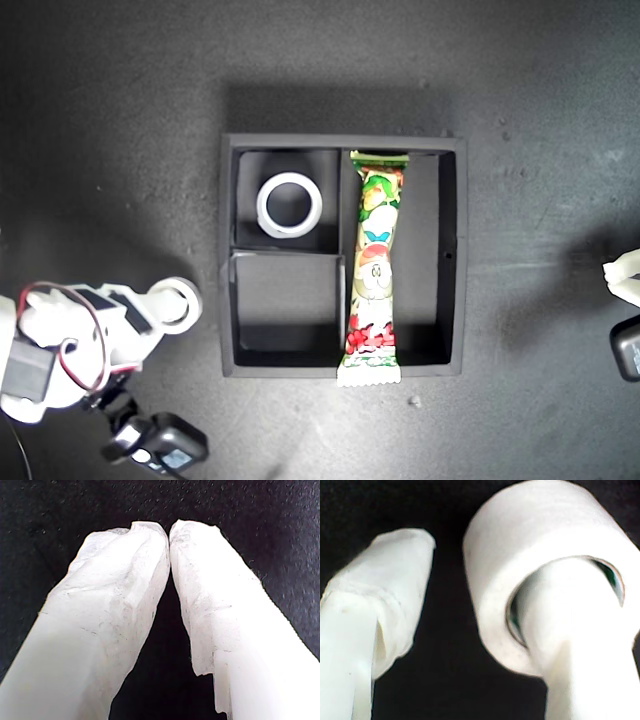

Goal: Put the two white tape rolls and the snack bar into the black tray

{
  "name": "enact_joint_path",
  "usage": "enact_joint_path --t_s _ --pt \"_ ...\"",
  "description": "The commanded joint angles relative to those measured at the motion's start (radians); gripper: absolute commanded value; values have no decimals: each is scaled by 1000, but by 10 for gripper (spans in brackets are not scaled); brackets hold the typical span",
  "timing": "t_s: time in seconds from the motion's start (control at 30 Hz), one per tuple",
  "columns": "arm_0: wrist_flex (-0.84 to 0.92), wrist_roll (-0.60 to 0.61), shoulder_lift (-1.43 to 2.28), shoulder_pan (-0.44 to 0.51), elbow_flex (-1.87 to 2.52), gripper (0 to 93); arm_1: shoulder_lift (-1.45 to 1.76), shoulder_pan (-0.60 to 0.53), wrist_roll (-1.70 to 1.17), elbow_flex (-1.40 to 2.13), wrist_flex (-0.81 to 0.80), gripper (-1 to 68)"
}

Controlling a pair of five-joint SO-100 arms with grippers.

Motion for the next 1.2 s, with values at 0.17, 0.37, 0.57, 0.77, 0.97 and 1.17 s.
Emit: enact_joint_path --t_s 0.17,0.37,0.57,0.77,0.97,1.17 --pt "20 3 -153 -51 -115 56 17 74 -34 169 -268 -2" --pt "20 0 -210 -67 -147 1 267 135 -23 281 -166 -3" --pt "43 3 -169 -64 -152 1 482 175 164 291 278 -3" --pt "222 9 -91 -61 -238 1 491 164 207 291 342 -3" --pt "459 14 38 -57 -357 1 491 172 216 291 354 -4" --pt "641 58 170 -67 -506 1 479 173 225 291 357 -4"
